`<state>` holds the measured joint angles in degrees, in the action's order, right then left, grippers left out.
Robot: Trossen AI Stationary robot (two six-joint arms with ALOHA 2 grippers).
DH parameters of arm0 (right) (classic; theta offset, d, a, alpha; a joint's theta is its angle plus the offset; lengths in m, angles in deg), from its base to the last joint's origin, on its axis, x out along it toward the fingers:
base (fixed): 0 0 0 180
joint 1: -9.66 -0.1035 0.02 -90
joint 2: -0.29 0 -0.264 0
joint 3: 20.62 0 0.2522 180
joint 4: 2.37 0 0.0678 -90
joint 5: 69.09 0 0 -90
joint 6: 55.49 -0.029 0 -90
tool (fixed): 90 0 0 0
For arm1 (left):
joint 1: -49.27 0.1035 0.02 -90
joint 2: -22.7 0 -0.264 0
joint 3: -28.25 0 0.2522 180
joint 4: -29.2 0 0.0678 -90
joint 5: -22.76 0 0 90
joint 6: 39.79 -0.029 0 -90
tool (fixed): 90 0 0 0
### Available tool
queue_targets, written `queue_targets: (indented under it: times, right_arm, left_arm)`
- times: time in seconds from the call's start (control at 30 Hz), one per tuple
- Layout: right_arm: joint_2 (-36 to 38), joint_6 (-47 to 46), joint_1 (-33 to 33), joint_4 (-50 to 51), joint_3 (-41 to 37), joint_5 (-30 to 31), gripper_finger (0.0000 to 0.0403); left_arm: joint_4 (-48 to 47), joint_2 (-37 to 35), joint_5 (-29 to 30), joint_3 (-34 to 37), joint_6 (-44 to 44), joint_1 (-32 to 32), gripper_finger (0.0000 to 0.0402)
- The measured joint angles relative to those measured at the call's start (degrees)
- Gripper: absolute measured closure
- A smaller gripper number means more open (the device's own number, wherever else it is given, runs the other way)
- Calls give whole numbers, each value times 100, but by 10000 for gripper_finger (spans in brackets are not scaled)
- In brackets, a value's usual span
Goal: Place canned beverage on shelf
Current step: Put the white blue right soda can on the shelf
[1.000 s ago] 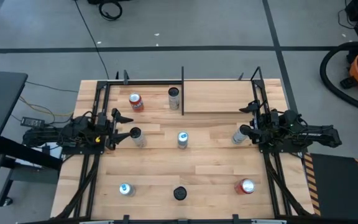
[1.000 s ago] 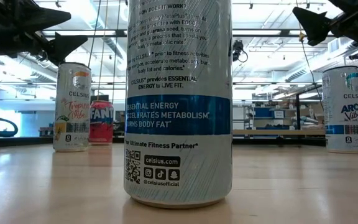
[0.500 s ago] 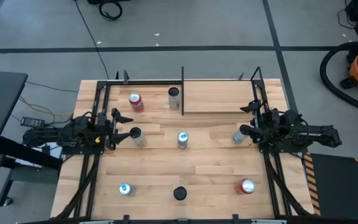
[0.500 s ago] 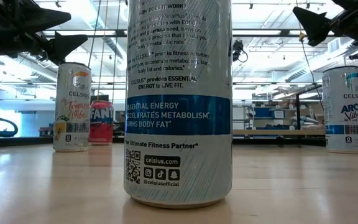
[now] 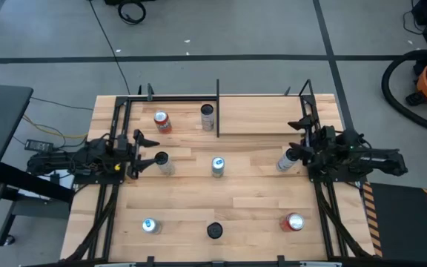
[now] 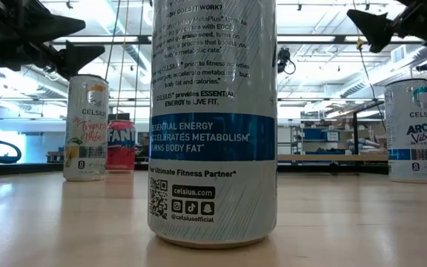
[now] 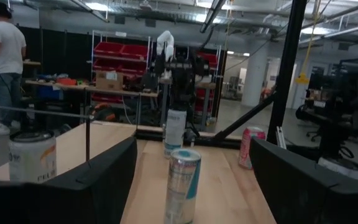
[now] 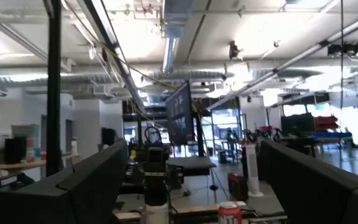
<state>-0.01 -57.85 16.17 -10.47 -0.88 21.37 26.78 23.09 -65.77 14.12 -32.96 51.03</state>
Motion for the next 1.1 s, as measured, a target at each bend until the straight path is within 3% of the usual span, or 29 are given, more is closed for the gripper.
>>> queue_targets:
  times: [0.3,0.57,0.8,1.1]
  right_arm:
    - [-436,54,2,2859,1772,981,27]
    - [-1155,-339,1,4458,3021,1084,27]
    - [-1931,-795,1,5992,3597,997,27]
    - [-2648,-1311,2,7252,3613,738,27]
  left_arm:
    - [-75,0,-1,1,-4,-1,88]
    - [-72,0,1,-1,-2,-1,88]
    - [-71,0,-1,-1,0,1,88]
    - [-92,0,-1,0,2,0,88]
